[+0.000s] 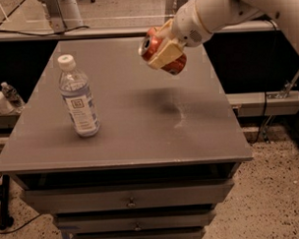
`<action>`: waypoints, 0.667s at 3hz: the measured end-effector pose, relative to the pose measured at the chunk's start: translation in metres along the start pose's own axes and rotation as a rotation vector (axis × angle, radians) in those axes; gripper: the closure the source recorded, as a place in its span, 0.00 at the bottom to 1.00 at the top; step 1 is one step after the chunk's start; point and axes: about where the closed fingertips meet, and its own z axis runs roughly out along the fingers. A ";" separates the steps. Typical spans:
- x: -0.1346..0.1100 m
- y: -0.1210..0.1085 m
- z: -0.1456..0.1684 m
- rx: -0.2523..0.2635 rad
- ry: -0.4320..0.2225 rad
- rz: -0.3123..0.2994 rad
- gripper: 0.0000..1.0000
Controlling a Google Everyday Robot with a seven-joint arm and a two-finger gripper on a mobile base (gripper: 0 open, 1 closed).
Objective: Place coke can upright
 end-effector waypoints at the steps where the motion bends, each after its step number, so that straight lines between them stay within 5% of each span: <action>1: -0.010 -0.004 -0.013 0.081 -0.190 0.079 1.00; 2: -0.009 -0.010 -0.028 0.150 -0.357 0.168 1.00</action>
Offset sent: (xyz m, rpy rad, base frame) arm 0.0005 -0.0457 0.0432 0.6505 -0.0496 -0.1781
